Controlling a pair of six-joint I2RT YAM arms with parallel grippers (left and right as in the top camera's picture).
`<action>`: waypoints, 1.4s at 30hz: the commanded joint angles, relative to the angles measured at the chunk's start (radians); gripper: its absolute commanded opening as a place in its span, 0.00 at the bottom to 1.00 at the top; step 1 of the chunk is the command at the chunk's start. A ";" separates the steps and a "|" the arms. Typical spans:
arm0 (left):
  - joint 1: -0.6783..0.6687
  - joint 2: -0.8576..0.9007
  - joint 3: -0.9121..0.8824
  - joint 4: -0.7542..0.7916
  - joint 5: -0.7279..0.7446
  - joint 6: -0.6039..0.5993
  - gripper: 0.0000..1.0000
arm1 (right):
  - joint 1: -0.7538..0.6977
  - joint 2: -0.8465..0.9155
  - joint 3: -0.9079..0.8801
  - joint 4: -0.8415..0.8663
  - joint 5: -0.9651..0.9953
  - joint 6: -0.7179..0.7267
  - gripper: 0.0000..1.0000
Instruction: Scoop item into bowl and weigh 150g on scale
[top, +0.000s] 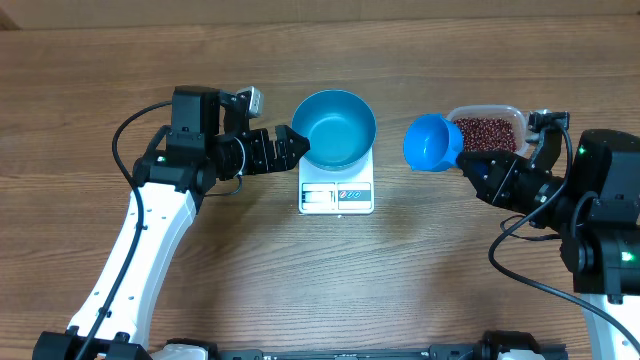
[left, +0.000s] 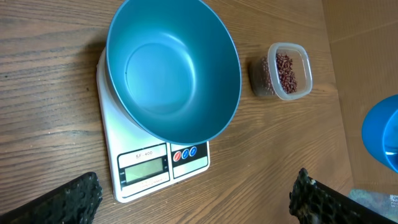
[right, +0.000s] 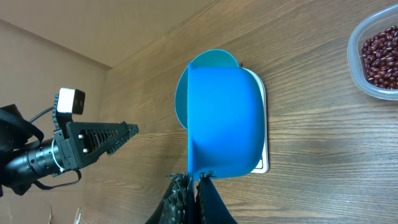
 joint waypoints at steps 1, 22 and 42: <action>0.000 -0.017 0.010 0.000 -0.006 0.029 0.99 | -0.008 -0.005 0.024 0.000 -0.005 -0.004 0.04; 0.001 -0.017 0.010 0.011 -0.105 0.039 1.00 | -0.023 -0.003 0.028 0.015 0.046 -0.001 0.04; -0.054 -0.019 0.186 -0.151 -0.301 0.140 0.96 | -0.170 0.206 0.205 -0.141 0.105 -0.162 0.04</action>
